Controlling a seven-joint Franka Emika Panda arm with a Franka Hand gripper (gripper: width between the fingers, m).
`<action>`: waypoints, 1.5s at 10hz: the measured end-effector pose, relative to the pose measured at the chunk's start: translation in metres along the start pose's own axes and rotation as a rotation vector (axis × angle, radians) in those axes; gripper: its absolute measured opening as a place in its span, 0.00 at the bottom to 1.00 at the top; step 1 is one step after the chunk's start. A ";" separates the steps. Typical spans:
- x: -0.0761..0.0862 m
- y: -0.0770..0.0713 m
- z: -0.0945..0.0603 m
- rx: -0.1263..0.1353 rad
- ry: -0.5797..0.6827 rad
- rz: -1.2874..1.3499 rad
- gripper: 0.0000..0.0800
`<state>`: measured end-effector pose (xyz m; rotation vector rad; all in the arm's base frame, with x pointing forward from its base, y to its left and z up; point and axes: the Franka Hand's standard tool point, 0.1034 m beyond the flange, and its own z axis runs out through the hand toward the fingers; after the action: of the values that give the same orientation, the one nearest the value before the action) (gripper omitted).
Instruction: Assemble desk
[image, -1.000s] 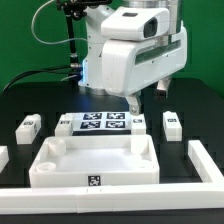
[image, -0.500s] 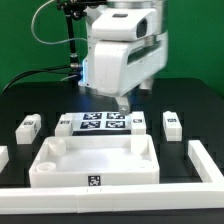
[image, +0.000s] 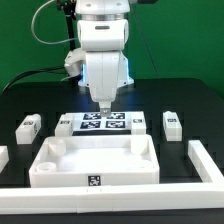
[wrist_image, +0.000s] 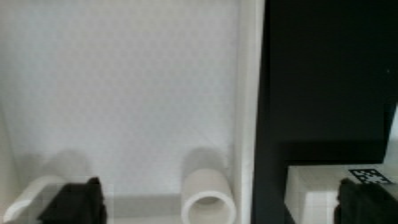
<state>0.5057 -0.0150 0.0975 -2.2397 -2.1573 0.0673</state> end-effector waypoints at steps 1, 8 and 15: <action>0.000 0.000 0.000 0.001 0.000 0.002 0.81; -0.024 -0.013 0.073 -0.023 0.040 0.031 0.81; -0.017 -0.014 0.085 -0.035 0.047 0.062 0.31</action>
Offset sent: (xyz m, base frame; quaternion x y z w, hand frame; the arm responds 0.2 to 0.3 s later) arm -0.0035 -0.0155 -0.0433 -0.0785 0.0978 0.0077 0.9921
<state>0.4866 -0.0325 0.0135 -2.3028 -2.0827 -0.0214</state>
